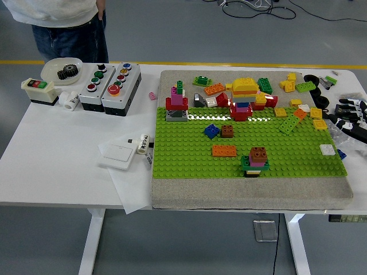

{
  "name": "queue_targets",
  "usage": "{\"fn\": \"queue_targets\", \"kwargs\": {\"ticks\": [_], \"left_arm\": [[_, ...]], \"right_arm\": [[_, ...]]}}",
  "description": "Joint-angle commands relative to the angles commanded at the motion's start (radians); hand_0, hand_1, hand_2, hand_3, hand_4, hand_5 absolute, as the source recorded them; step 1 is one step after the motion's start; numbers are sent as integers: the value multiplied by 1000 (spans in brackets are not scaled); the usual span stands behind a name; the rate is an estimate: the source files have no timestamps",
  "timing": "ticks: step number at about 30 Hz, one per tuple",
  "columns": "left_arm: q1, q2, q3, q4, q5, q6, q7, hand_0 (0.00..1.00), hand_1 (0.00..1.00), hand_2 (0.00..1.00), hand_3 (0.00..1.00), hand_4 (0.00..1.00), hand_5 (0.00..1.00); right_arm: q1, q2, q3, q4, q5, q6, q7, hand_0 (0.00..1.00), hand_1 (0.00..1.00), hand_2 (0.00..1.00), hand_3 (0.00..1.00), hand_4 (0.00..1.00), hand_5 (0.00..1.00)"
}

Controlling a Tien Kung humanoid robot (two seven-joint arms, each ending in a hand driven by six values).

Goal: Pick up the brick,pile it on top of brick,press brick,pick up the brick,pile it on top of brick,press brick

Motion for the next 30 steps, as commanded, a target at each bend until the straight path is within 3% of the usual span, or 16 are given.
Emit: {"fn": "queue_targets", "kwargs": {"ticks": [5,6,11,12,14,17,18,30], "left_arm": [[1,0,-1,0,4,-1,1,714,705,760,647,739,651],[0,0,-1,0,4,0,1,714,710,760,648,739,652],[-3,1,3,0,-1,-1,-1,714,710,760,648,739,652],[-4,1,3,0,-2,-1,-2,714,710,761,647,739,651],[-5,1,5,0,-4,-1,-2,714,710,761,647,739,651],[-6,2,8,0,-8,-1,-4,714,710,761,647,739,651],[-6,2,8,0,-8,-1,-4,715,710,762,647,740,651],[-8,1,7,0,-7,-2,-4,716,713,763,645,739,652]], "right_arm": [[-25,6,23,-4,208,34,13,778,730,776,746,941,669],[-29,7,28,-5,247,44,13,792,738,779,771,988,820],[-44,10,42,-13,452,98,6,792,738,779,771,988,820],[-47,11,46,-14,498,112,3,828,758,793,801,998,909],[-51,13,52,-15,557,132,-1,828,758,793,801,998,909],[-55,15,57,-16,564,157,-5,828,758,793,801,998,909],[-56,15,58,-16,563,162,-5,895,803,819,828,998,998],[-64,15,67,-16,545,193,-13,914,824,828,837,998,998]]}}
